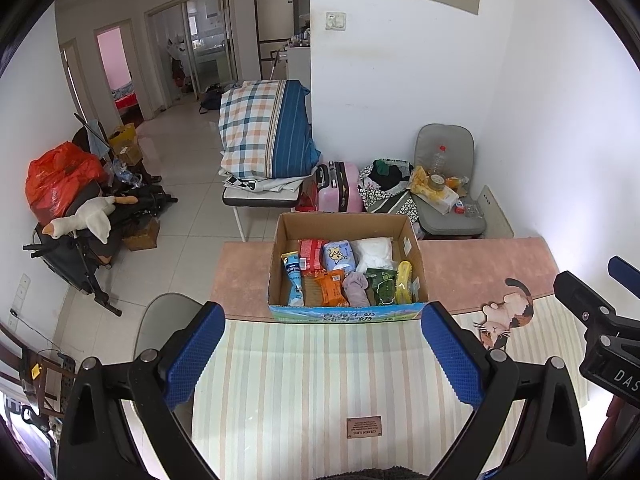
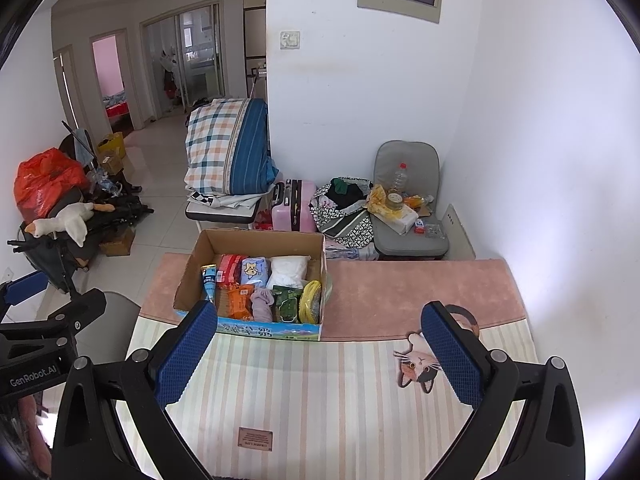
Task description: Organize soft objects
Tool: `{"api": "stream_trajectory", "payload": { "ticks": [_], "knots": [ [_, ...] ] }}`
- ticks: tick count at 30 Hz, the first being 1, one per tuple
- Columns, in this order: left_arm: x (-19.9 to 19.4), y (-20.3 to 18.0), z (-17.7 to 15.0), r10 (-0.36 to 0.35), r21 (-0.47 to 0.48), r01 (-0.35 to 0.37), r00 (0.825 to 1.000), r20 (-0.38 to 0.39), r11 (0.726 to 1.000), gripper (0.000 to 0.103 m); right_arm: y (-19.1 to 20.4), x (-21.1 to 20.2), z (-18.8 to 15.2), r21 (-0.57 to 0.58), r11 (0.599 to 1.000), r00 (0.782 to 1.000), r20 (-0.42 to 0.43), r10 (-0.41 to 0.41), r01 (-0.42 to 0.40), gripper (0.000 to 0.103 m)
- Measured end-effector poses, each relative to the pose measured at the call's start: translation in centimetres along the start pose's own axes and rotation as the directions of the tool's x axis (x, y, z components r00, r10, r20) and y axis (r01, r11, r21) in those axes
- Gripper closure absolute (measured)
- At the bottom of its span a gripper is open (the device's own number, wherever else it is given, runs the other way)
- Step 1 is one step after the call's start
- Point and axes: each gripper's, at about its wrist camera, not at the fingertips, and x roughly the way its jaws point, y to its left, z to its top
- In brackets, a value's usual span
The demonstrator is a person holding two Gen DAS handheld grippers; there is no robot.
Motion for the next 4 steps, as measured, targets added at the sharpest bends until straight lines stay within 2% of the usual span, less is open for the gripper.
{"api": "stream_trajectory", "payload": {
  "ticks": [4],
  "knots": [
    [-0.26,0.19,-0.02,-0.003,0.007,0.003,1.000,0.006,1.000,0.002,0.05,-0.06,-0.15,0.000,1.000,1.000,0.001,0.000,0.000,0.000]
  ]
}}
